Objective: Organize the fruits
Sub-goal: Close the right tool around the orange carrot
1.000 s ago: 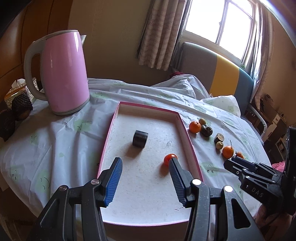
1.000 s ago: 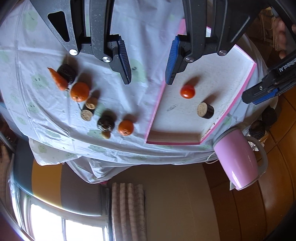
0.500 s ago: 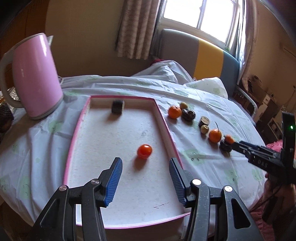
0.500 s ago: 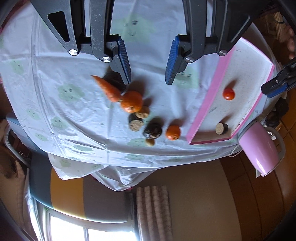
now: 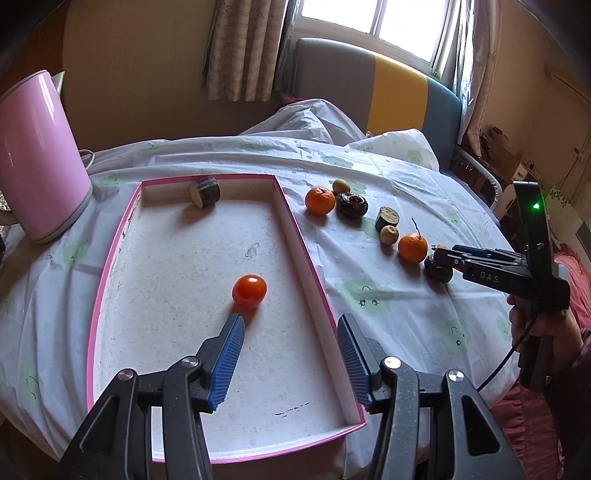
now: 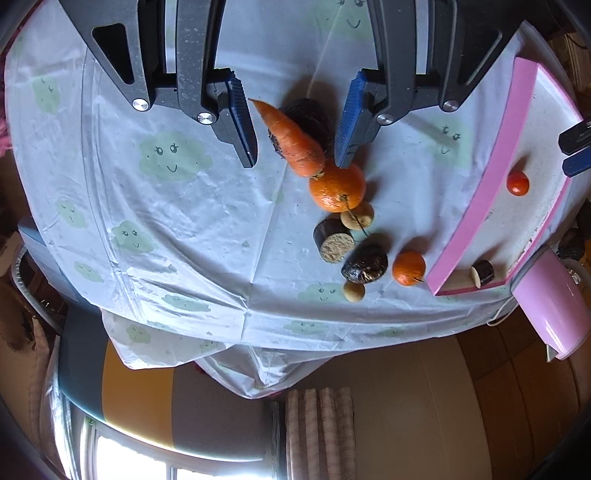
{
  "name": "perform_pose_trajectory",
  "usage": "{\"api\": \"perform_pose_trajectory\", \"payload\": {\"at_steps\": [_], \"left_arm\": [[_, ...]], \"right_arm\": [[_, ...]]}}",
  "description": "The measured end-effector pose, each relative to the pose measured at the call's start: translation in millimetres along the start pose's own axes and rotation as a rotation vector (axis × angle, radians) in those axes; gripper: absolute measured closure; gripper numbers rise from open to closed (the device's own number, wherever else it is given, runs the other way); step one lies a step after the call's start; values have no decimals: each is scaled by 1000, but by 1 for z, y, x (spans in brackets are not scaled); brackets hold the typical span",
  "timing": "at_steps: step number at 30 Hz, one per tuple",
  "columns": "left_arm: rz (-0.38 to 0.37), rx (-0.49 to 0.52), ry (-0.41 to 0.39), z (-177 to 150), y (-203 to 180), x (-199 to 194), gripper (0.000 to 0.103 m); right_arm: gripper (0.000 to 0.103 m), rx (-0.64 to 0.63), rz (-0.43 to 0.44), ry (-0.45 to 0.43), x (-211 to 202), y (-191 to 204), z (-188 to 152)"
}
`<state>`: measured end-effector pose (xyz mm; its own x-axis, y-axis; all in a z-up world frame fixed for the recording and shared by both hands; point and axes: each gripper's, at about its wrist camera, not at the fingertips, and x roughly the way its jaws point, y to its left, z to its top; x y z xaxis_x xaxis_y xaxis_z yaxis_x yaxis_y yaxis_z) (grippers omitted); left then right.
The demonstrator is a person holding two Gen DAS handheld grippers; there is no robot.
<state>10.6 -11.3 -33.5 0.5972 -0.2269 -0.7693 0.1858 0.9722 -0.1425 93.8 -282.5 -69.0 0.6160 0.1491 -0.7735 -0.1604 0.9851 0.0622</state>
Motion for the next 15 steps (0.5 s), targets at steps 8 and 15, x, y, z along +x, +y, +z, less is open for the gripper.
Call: {"api": "perform_pose_trajectory", "payload": {"at_steps": [8, 15], "left_arm": [[-40, 26, 31, 11, -18, 10, 50], [-97, 54, 69, 20, -47, 24, 50]], "right_arm": [[81, 29, -33, -50, -15, -5, -10], [80, 166, -90, -53, -17, -41, -30]]}}
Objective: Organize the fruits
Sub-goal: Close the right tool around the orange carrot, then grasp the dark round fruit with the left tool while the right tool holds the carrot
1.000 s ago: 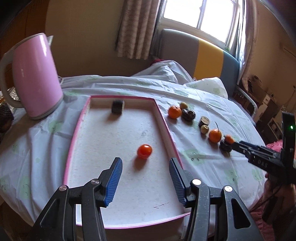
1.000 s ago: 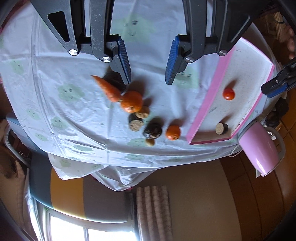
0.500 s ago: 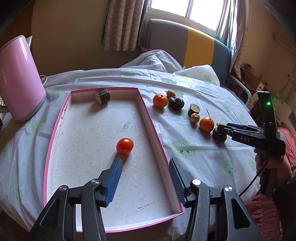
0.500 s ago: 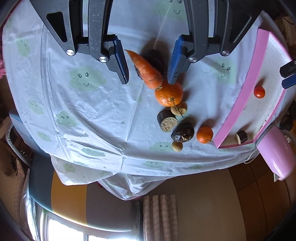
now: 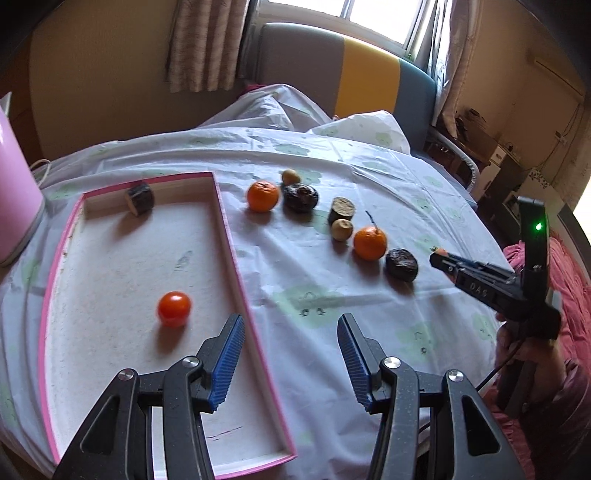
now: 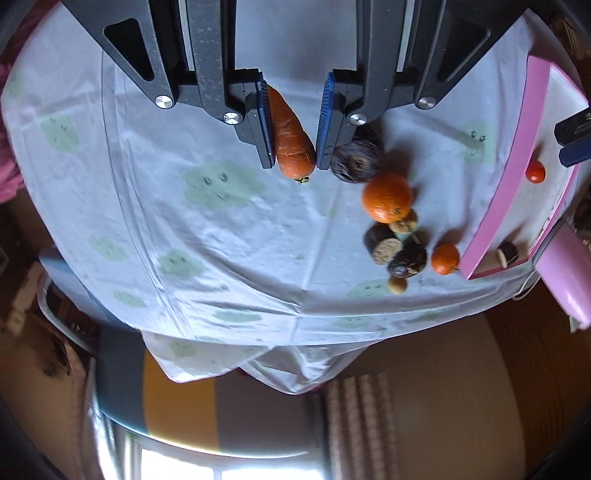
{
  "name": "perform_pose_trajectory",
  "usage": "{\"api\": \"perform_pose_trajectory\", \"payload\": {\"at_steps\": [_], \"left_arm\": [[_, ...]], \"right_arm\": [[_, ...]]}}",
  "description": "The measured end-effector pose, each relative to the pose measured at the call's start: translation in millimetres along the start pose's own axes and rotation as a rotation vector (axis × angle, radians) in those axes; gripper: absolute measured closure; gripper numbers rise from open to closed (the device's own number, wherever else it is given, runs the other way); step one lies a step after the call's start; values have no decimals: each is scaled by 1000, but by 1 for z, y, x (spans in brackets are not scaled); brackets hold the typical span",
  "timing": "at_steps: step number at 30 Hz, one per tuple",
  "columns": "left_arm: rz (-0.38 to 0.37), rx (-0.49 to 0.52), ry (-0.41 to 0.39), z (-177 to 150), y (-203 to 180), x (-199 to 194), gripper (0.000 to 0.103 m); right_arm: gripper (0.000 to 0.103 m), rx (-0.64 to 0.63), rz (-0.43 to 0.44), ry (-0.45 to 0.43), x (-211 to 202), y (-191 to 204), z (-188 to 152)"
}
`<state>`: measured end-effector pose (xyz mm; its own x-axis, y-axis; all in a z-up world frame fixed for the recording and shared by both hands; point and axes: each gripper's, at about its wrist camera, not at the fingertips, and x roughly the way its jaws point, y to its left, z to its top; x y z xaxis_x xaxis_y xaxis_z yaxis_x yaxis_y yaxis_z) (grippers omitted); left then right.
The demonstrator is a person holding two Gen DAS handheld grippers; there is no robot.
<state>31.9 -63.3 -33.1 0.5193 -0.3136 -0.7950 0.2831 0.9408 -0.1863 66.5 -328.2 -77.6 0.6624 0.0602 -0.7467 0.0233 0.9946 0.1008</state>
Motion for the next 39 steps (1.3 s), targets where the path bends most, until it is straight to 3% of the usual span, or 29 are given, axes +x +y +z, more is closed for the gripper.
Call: {"api": "perform_pose_trajectory", "payload": {"at_steps": [5, 11, 14, 17, 22, 26, 30, 33, 39], "left_arm": [[-21, 14, 44, 10, -21, 17, 50], [-78, 62, 96, 18, -53, 40, 50], [-120, 70, 118, 23, -69, 52, 50], [-132, 72, 132, 28, -81, 64, 50], [-138, 84, 154, 35, -99, 85, 50], [-132, 95, 156, 39, -111, 98, 50], [-107, 84, 160, 44, -116, 110, 50], [-100, 56, 173, 48, -116, 120, 50], [-62, 44, 175, 50, -122, 132, 50]], "right_arm": [[80, 47, -31, -4, 11, -19, -12], [78, 82, 21, -52, 12, -30, -21], [67, 88, 61, -62, 10, -32, -23], [54, 63, 47, -69, 6, -32, -23], [54, 39, 11, -41, 8, -42, -23], [52, 15, 38, -36, 9, -43, -23], [51, 0, 50, -57, 11, -43, -24], [58, 3, 42, -74, 11, -45, -26], [59, 6, 49, -106, 10, -47, -30]]}}
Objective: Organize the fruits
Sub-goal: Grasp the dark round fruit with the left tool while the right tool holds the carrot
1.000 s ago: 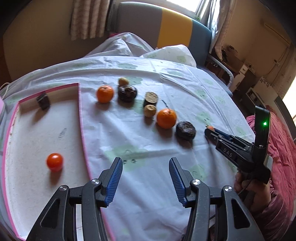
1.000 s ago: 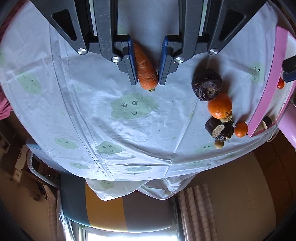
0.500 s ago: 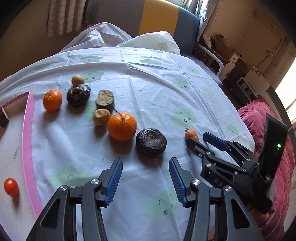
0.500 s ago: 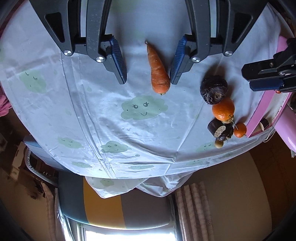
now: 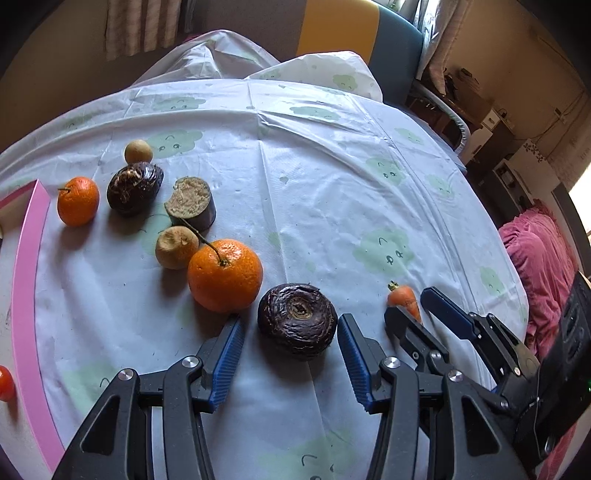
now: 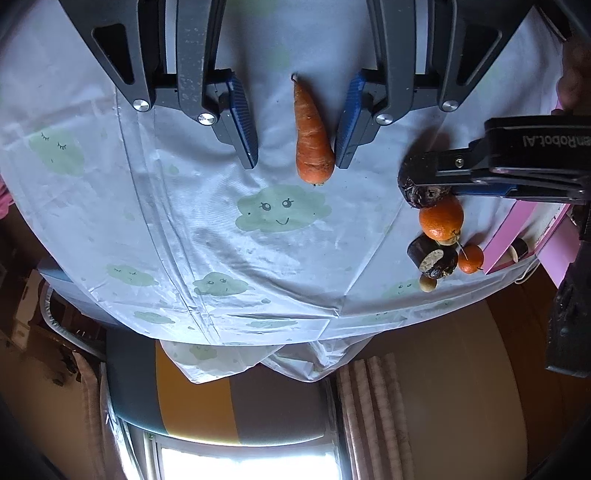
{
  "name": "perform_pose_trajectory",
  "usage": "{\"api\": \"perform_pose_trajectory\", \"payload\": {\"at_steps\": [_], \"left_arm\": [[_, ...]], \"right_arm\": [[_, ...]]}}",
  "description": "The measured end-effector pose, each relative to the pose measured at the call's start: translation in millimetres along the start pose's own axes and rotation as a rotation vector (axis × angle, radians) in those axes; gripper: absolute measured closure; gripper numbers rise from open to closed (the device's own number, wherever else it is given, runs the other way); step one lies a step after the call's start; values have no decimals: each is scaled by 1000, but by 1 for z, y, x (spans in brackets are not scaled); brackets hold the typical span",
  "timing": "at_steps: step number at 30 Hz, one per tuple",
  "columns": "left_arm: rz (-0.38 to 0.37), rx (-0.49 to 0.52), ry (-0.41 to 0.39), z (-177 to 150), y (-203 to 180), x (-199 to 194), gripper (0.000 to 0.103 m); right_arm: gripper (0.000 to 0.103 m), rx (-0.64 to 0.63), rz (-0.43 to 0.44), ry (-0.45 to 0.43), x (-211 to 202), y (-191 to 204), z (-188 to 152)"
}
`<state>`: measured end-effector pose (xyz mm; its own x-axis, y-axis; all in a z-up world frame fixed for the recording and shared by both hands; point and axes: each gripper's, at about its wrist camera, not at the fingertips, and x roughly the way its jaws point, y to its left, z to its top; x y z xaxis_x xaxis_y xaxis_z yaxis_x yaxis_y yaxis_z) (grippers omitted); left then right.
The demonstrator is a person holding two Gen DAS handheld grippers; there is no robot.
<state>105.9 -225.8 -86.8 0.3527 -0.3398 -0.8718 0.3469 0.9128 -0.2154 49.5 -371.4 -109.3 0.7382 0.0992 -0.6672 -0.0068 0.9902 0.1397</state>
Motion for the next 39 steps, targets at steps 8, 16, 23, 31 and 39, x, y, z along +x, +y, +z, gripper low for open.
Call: {"api": "perform_pose_trajectory", "payload": {"at_steps": [8, 16, 23, 31, 39], "left_arm": [[69, 94, -58, -6, -12, 3, 58], [75, 116, -90, -32, 10, -27, 58], [116, 128, -111, -60, 32, -36, 58], [96, 140, -136, -63, 35, -34, 58], [59, 120, -122, -64, 43, -48, 58]], "right_arm": [[59, -21, -24, -10, 2, 4, -2], [59, -32, -35, -12, 2, 5, -2], [61, -66, -77, -9, 4, 11, -3], [60, -84, -100, 23, 6, 15, 0], [82, -126, -196, 53, 5, 41, 4]]}}
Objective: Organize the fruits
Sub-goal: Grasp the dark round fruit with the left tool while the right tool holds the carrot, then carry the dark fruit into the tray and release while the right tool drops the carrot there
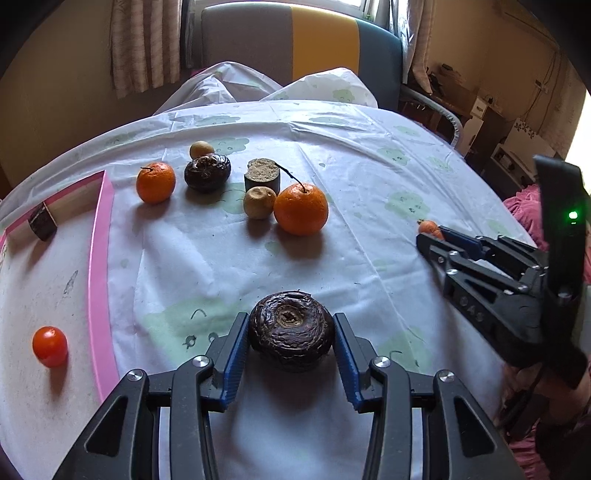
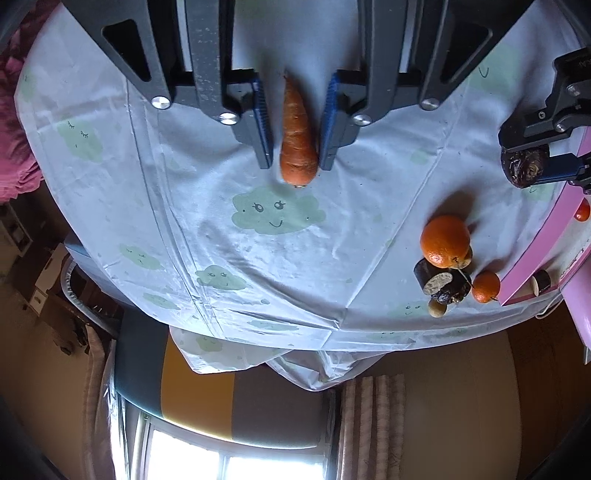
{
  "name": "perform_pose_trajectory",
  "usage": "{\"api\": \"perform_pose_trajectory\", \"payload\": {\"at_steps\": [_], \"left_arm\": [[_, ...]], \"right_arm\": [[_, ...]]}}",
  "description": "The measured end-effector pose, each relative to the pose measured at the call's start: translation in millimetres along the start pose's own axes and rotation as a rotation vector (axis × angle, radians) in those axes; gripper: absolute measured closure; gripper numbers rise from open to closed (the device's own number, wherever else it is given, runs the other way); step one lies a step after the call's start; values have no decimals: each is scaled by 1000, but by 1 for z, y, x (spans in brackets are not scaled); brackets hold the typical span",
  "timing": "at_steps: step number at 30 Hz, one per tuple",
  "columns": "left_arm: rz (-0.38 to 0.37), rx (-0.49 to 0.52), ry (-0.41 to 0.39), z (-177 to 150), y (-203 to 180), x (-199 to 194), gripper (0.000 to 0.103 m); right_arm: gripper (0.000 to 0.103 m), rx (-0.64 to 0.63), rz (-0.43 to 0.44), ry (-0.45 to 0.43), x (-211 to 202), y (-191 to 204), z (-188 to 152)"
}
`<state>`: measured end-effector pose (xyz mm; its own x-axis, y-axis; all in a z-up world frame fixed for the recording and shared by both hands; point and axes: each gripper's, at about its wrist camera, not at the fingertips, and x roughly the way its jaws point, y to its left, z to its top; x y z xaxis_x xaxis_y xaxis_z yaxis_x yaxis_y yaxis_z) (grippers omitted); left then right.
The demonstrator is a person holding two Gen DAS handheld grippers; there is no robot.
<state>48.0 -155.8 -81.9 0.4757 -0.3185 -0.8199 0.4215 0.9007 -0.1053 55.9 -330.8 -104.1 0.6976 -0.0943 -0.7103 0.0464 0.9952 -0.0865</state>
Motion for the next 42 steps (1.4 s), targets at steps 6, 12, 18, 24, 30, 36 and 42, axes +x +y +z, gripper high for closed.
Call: {"api": "perform_pose_trajectory", "payload": {"at_steps": [6, 12, 18, 24, 30, 36, 42], "left_arm": [[10, -5, -50, -6, 12, -28, 58], [17, -55, -86, -8, 34, -52, 58], [53, -148, -154, -7, 72, -87, 58], [166, -281, -192, -18, 132, -113, 58], [256, -386, -159, -42, 180, -117, 58], [299, -422, -151, -55, 189, -117, 58], [294, -427, -151, -55, 188, -116, 58]], "right_arm": [[82, 40, 76, 20, -5, 26, 3], [82, 55, 127, 37, -10, 48, 2], [82, 35, 121, 49, -14, 55, 1], [82, 32, 135, 44, -20, 60, 2], [82, 28, 160, 43, -25, 68, 0], [82, 5, 222, 30, -38, 86, 3], [82, -39, 329, 17, -56, 119, 9]]}}
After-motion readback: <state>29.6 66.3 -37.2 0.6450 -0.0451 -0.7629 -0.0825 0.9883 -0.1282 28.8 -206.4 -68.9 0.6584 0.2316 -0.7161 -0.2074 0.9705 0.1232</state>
